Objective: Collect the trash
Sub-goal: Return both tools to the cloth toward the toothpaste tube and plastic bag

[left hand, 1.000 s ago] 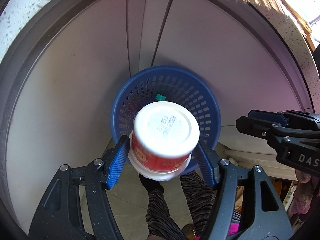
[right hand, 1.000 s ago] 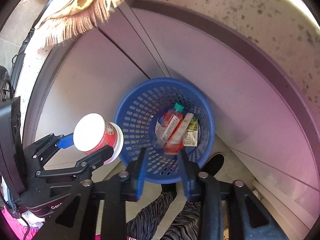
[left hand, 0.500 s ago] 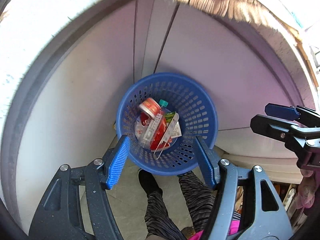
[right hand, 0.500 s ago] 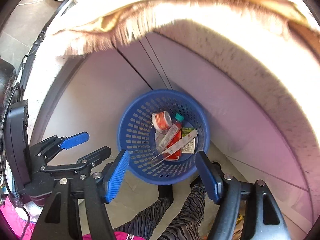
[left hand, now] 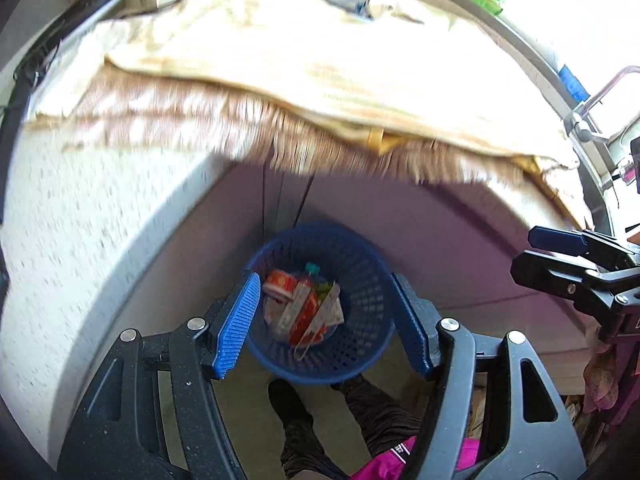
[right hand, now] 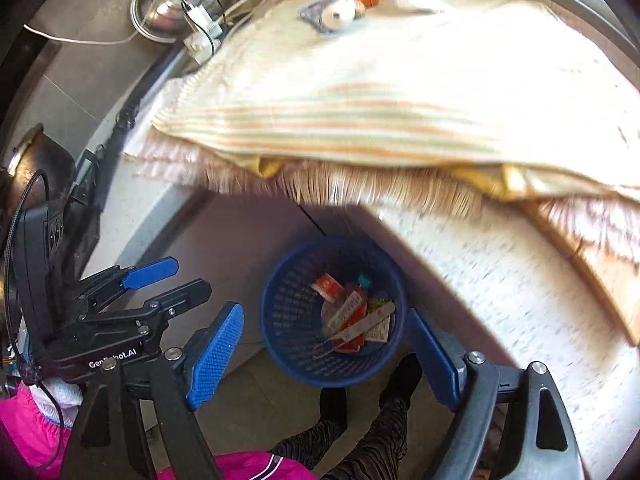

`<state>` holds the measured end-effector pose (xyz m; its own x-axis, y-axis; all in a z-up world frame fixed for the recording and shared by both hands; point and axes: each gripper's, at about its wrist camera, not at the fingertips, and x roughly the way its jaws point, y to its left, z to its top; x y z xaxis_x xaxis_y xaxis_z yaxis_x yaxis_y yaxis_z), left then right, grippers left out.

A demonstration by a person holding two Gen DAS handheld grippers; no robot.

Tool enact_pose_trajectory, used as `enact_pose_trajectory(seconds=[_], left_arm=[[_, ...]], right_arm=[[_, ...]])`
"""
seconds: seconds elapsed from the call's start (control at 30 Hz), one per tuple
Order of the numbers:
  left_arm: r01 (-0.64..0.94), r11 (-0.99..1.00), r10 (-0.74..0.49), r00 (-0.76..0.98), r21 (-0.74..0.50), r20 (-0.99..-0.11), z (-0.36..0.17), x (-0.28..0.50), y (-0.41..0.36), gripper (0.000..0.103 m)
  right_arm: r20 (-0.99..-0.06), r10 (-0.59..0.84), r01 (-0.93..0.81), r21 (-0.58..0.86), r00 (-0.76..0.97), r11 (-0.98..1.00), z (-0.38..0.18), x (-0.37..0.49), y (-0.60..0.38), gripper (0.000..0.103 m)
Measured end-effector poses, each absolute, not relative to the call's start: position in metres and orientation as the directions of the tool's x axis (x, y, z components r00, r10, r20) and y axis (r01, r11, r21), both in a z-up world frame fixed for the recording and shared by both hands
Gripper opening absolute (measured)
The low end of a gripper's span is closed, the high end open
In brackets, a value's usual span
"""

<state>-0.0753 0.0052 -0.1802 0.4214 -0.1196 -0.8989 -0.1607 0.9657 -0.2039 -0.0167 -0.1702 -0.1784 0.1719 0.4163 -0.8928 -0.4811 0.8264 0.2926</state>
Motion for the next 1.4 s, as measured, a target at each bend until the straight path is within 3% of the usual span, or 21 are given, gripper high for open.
enact_pose_trajectory(seconds=[0.17, 0.47, 0.57, 0.93, 1.03, 1.4], left_arm=[[-0.171, 0.962, -0.108, 0.473, -0.212, -0.874, -0.151, -0.052, 0.009, 0.067], [-0.2, 0.949, -0.099, 0.548, -0.245, -0.831, -0.112, 0.003, 0.018, 0.067], [-0.202, 0.947, -0.095, 0.567, -0.249, -0.818, -0.105, 0.02, 0.016, 0.067], [-0.193, 0.951, -0.083, 0.6, -0.244, -0.796, -0.084, 0.089, -0.002, 0.07], [-0.191, 0.953, -0.078, 0.597, -0.236, -0.798, -0.083, 0.107, -0.009, 0.076], [-0.212, 0.968, 0.001, 0.538, -0.133, -0.843, -0.107, 0.166, -0.03, 0.078]], right_arm=[[-0.87, 0.448, -0.506, 0.298, 0.205, 0.81, -0.143, -0.002, -0.181, 0.093], [-0.822, 0.498, -0.521, 0.307, 0.276, 0.796, -0.097, 0.05, -0.201, 0.094], [-0.8, 0.508, -0.508, 0.309, 0.318, 0.804, -0.083, 0.072, -0.209, 0.103], [-0.746, 0.532, -0.502, 0.307, 0.401, 0.809, -0.054, 0.15, -0.213, 0.103], [-0.736, 0.546, -0.488, 0.333, 0.401, 0.807, -0.053, 0.171, -0.213, 0.103], [-0.764, 0.528, -0.472, 0.335, 0.371, 0.815, -0.062, 0.236, -0.201, 0.103]])
